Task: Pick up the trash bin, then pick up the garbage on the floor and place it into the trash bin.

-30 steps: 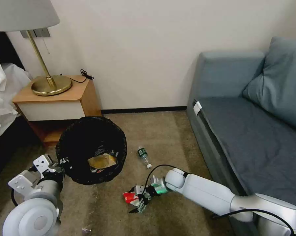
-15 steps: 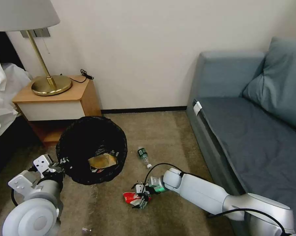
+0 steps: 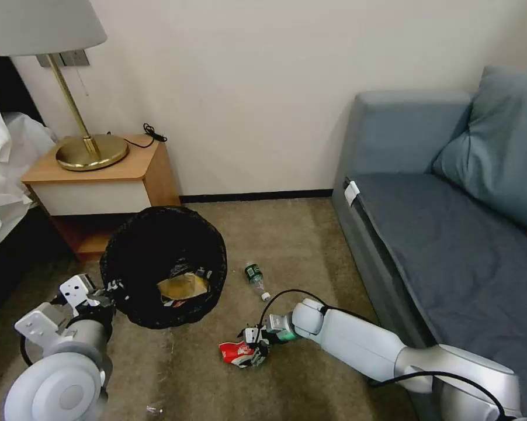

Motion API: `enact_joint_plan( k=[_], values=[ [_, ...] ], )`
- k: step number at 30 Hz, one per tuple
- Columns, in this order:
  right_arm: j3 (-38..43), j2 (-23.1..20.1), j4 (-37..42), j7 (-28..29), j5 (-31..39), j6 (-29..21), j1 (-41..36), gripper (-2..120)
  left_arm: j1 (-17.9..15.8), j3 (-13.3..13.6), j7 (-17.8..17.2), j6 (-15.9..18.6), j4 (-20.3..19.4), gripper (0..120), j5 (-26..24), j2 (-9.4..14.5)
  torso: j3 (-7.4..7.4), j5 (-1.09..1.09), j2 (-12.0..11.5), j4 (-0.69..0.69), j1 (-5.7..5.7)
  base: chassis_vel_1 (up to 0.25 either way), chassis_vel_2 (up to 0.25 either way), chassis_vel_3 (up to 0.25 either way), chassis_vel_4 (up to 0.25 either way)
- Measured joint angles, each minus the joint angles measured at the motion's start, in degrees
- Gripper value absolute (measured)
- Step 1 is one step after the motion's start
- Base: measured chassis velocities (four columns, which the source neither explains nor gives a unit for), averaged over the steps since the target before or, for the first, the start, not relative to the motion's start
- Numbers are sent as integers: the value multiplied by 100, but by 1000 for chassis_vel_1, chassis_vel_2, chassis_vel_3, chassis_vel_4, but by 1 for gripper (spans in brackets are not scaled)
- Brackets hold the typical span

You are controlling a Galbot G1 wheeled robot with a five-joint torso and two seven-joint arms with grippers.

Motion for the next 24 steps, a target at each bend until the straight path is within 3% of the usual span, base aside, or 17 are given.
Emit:
enact_joint_plan(
  k=[3,4,11,15,17,20,24],
  values=[
    [25,12,-51,6,-20,-3,-16,70,3,-1,0,-2,-3,1,-5,12,0,0,0,0,0,0,0,0,0],
    [32,11,-52,9,-20,-5,-27,62,6,-1,0,-3,-11,1,-12,18,0,0,0,0,0,0,0,0,0],
    [46,1,-20,99,18,-33,-31,36,9,-1,-5,-6,-41,1,-20,37,0,0,0,0,0,0,0,0,0],
    [48,-15,5,105,36,-40,-31,28,6,1,-9,-8,-44,1,-23,48,0,0,0,0,0,0,0,0,0],
    [56,-64,65,115,61,-46,-25,15,7,-8,-14,-14,-45,1,-24,71,0,0,0,0,0,0,0,0,0],
    [69,-96,95,133,80,-47,-23,5,7,-7,-16,-16,-45,1,-23,71,0,0,0,0,0,0,0,0,0],
    [146,-171,164,170,151,-52,-51,0,7,13,-20,-16,-45,1,-24,62,0,1,0,1,0,0,0,0,0]
  ],
)
